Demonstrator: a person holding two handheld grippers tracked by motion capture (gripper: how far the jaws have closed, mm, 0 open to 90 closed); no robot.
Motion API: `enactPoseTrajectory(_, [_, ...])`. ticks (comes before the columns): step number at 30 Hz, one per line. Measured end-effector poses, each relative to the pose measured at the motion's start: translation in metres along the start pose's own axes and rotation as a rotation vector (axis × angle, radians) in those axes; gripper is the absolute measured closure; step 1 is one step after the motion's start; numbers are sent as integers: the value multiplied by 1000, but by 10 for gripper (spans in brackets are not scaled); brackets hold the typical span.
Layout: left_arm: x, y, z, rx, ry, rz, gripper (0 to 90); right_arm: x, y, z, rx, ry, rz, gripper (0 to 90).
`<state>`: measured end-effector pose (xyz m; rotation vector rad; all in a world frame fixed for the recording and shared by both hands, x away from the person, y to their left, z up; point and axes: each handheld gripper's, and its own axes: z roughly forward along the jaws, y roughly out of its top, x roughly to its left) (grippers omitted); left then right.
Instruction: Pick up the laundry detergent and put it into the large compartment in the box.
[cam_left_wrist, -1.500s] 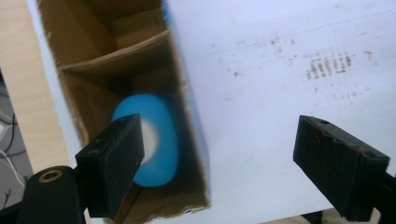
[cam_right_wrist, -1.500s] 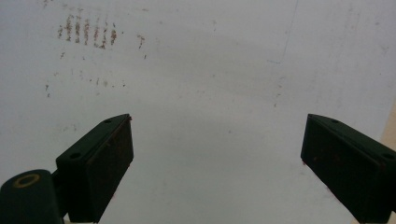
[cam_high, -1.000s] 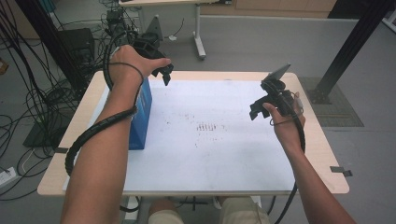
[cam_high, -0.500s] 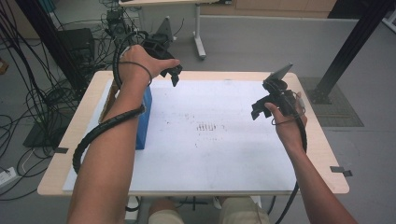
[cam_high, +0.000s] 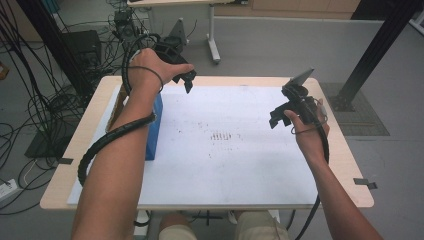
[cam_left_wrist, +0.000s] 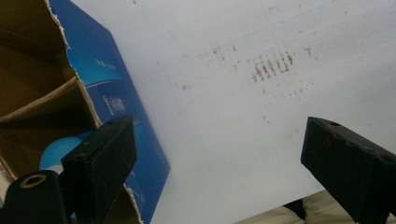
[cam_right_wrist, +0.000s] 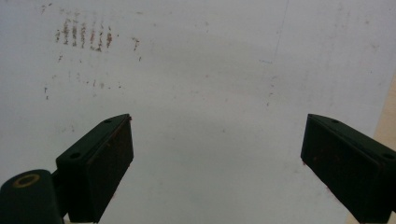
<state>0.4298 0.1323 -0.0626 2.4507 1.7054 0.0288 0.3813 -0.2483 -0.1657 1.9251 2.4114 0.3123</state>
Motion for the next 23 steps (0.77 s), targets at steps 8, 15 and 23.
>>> enactPoseTrajectory(8, [-1, -1, -1, -6, 2, 0, 111, 2, 1, 1, 2, 4, -6, 92])
enactPoseTrajectory(15, [0, -1, 1, -1, -2, 0, 111, 2, 1, 2, 3, 5, -5, 92])
enactPoseTrajectory(23, [-1, 0, 1, -7, -8, 1, 111, 1, 0, 1, 2, 5, -3, 92])
